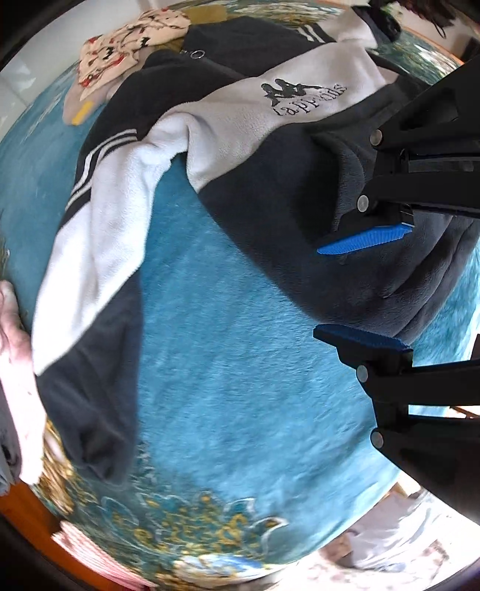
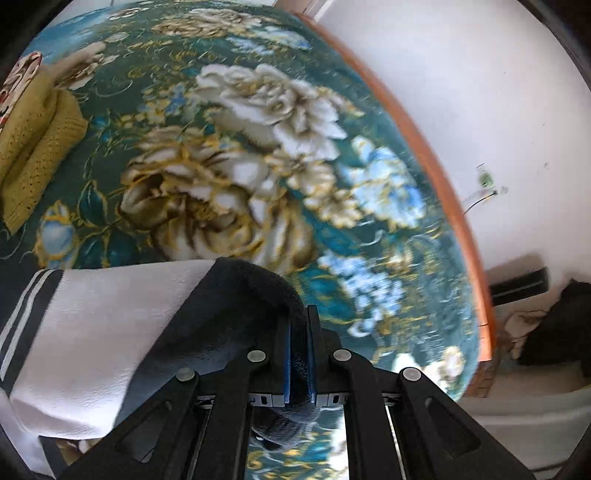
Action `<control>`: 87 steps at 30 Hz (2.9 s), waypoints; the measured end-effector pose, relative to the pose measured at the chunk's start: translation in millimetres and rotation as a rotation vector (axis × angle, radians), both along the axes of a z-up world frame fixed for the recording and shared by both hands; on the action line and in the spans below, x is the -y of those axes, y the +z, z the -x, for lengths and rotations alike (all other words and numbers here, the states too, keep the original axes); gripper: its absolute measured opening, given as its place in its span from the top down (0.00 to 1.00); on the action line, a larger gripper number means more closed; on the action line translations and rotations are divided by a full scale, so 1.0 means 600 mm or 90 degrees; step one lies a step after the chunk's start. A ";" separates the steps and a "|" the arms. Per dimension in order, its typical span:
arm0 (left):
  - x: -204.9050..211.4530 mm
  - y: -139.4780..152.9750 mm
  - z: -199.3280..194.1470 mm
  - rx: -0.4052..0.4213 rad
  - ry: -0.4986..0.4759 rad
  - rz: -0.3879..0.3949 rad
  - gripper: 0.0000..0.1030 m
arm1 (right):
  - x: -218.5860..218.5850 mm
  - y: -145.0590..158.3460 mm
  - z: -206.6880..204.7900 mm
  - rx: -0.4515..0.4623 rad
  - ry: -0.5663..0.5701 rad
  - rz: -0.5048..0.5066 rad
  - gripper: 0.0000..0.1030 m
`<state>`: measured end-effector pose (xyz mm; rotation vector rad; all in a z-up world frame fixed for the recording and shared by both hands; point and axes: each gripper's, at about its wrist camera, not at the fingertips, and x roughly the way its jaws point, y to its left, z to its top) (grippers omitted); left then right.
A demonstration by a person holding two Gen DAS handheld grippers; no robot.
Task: Fold clothes
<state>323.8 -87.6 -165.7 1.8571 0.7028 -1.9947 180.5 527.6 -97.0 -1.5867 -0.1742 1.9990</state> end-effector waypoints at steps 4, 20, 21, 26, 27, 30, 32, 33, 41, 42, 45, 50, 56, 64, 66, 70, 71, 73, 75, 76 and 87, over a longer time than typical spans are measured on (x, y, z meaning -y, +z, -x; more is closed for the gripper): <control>0.015 -0.005 -0.022 0.001 0.016 -0.005 0.56 | 0.027 0.011 -0.023 -0.045 0.025 0.045 0.72; 0.117 -0.048 -0.104 -0.021 0.114 -0.190 0.53 | 0.413 -0.096 -0.336 0.030 0.085 0.480 0.58; 0.119 -0.047 -0.105 -0.022 0.109 -0.191 0.53 | 0.428 -0.104 -0.342 0.039 0.087 0.472 0.58; 0.132 -0.045 -0.111 -0.024 0.084 -0.194 0.53 | 0.424 -0.086 -0.348 0.021 0.070 0.429 0.91; 0.134 -0.045 -0.112 -0.024 0.079 -0.195 0.53 | 0.418 -0.078 -0.349 0.014 0.062 0.426 0.91; 0.136 -0.042 -0.110 -0.035 0.064 -0.203 0.52 | 0.399 -0.053 -0.349 -0.008 0.040 0.416 0.93; 0.135 -0.039 -0.105 -0.047 0.053 -0.212 0.45 | 0.386 -0.037 -0.350 -0.023 0.025 0.409 0.93; 0.134 -0.038 -0.103 -0.054 0.048 -0.217 0.42 | 0.378 -0.033 -0.349 -0.028 0.017 0.406 0.93; 0.095 -0.053 -0.034 -0.081 -0.056 -0.316 0.38 | 0.292 -0.078 -0.332 -0.022 -0.066 0.380 0.93; 0.076 -0.056 -0.022 -0.082 -0.077 -0.333 0.35 | 0.295 -0.082 -0.328 -0.021 -0.064 0.374 0.93; 0.034 -0.062 -0.011 -0.083 -0.129 -0.359 0.34 | 0.291 -0.091 -0.325 -0.027 -0.083 0.388 0.93; -0.014 -0.045 -0.031 -0.082 -0.248 -0.336 0.34 | 0.294 -0.095 -0.321 -0.020 -0.071 0.401 0.93; -0.034 -0.036 -0.054 -0.042 -0.316 -0.342 0.34 | 0.314 -0.085 -0.312 -0.031 -0.063 0.424 0.93; -0.073 -0.042 -0.095 -0.020 -0.374 -0.307 0.34 | 0.333 -0.090 -0.317 -0.028 -0.035 0.459 0.89; -0.060 -0.038 -0.093 -0.036 -0.339 -0.302 0.34 | 0.342 -0.096 -0.323 -0.030 -0.020 0.472 0.81; -0.036 -0.033 -0.088 -0.072 -0.271 -0.301 0.34 | 0.348 -0.111 -0.332 -0.018 -0.030 0.478 0.69; -0.032 -0.034 -0.090 -0.072 -0.265 -0.305 0.34 | 0.349 -0.114 -0.335 -0.017 -0.034 0.481 0.66; -0.036 -0.040 -0.097 -0.062 -0.277 -0.308 0.34 | 0.354 -0.124 -0.341 -0.009 -0.037 0.486 0.60; -0.056 -0.047 -0.103 -0.055 -0.310 -0.291 0.34 | 0.359 -0.137 -0.344 0.004 -0.041 0.480 0.60; -0.062 -0.047 -0.106 -0.056 -0.322 -0.285 0.35 | 0.359 -0.140 -0.344 0.005 -0.047 0.480 0.60; -0.033 0.066 -0.117 -0.125 -0.292 -0.284 0.91 | 0.399 -0.068 -0.314 -0.056 -0.024 0.525 0.92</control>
